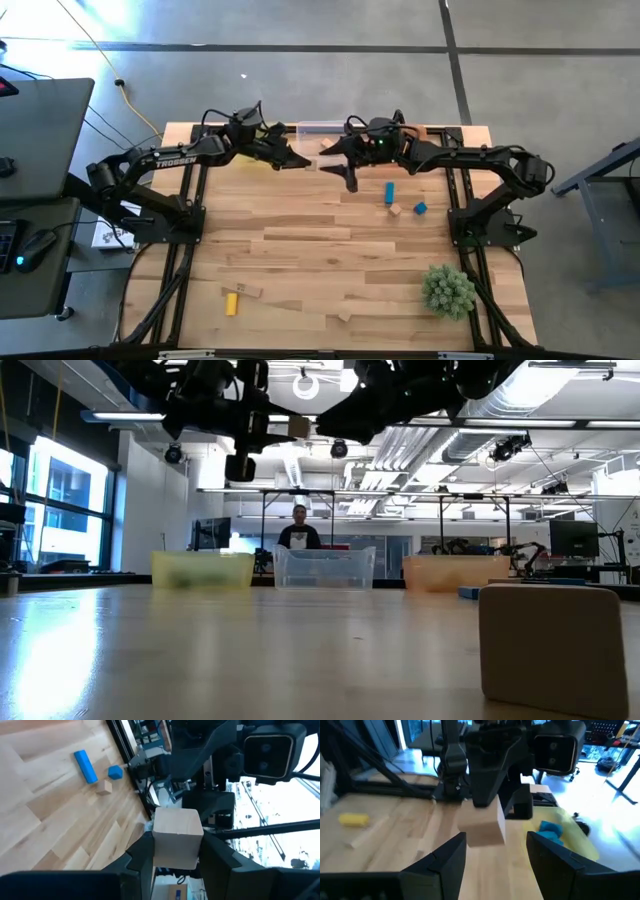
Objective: Sort & place blocks by color
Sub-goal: Put the light brown block into the transparent bin, then put the blue block into the yellow bin
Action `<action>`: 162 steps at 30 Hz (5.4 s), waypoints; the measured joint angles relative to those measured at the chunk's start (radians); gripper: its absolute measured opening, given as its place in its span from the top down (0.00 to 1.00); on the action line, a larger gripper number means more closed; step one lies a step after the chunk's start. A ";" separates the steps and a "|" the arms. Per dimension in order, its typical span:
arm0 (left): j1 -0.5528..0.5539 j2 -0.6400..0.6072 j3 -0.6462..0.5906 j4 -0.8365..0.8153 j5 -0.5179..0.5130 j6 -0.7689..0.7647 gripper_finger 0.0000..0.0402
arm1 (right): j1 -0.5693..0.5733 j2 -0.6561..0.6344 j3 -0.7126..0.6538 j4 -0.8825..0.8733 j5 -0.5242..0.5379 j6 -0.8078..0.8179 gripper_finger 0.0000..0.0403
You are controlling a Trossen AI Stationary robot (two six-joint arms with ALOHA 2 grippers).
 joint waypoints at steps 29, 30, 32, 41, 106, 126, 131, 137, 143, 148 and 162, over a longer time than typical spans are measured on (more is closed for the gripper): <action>-0.093 0.000 0.000 0.018 0.060 -0.057 0.75 | 0.225 0.006 0.000 0.021 0.299 -0.020 0.38; -0.095 0.000 0.000 0.024 0.056 -0.059 0.75 | 0.231 0.007 0.000 0.025 0.310 -0.021 0.38; -0.095 0.000 0.000 0.040 0.053 -0.068 0.75 | 0.241 0.011 0.000 0.030 0.336 -0.029 0.38; -0.095 0.000 0.001 0.053 0.036 -0.073 0.75 | 0.245 0.011 0.000 0.063 0.370 -0.012 0.51; 0.058 0.000 0.000 -0.161 -0.478 0.441 0.49 | -0.303 0.531 0.553 -0.676 0.088 -0.042 0.73; -0.005 0.000 0.000 -0.502 -0.549 0.442 0.49 | -0.308 0.613 0.568 -0.719 0.147 -0.057 0.73; -0.041 0.000 0.000 -0.536 -0.551 0.442 0.49 | -0.305 0.613 0.568 -0.718 0.180 -0.057 0.64; -0.076 0.000 0.000 -0.586 -0.606 0.442 0.49 | -0.305 0.610 0.568 -0.726 0.180 -0.057 0.55; -0.081 0.000 0.000 -0.617 -0.610 0.458 0.49 | -0.305 0.578 0.592 -0.758 0.176 -0.018 0.55; -0.081 0.000 0.000 -0.648 -0.651 0.484 0.49 | -0.299 0.566 0.673 -0.908 0.170 0.017 0.54; -0.026 0.000 0.000 -0.689 -0.669 0.743 0.49 | -0.170 0.565 0.816 -1.274 0.093 0.228 0.54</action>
